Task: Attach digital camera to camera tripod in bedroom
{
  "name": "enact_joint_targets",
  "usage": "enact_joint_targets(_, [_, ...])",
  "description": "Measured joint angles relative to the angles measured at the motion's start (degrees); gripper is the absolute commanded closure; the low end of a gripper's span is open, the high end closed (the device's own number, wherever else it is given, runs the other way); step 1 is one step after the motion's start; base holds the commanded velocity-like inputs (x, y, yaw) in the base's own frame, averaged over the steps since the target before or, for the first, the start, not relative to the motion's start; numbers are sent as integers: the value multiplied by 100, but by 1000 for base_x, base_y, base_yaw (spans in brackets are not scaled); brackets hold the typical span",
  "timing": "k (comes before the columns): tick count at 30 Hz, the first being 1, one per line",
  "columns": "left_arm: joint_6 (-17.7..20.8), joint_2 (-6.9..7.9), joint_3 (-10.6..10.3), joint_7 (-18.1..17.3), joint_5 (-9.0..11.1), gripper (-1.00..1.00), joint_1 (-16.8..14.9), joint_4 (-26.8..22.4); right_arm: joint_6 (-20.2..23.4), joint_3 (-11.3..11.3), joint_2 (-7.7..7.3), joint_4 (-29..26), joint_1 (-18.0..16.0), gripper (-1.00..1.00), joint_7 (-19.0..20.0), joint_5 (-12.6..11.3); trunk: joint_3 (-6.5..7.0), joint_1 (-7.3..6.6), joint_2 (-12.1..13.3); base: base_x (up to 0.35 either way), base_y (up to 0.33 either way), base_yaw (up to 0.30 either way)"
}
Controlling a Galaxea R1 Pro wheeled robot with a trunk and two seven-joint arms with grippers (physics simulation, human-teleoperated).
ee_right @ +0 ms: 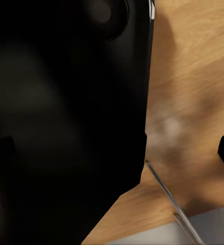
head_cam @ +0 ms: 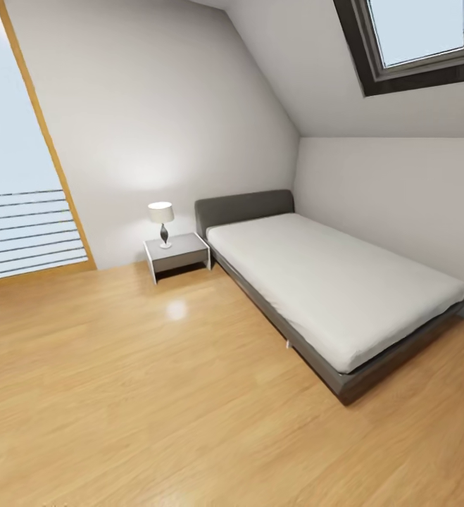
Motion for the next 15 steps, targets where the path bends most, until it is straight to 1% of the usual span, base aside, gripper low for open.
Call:
enact_joint_targets(6, [0,0,0,0,0,-100,0,0,-2,-1,-3,0,0,-100,0,123,0,0,0,0,0,257])
enact_joint_targets(10, [0,0,1,0,6,-100,0,0,-2,-4,-2,0,0,-100,0,157,0,0,0,0,0,255])
enact_joint_targets(13, [0,0,0,0,7,-100,0,0,-6,-5,-2,0,0,-100,0,166,0,0,0,0,0,164])
enact_joint_targets(15, [1,0,0,0,8,-100,0,-1,-9,-5,-2,1,0,-100,0,170,0,0,0,0,0,74])
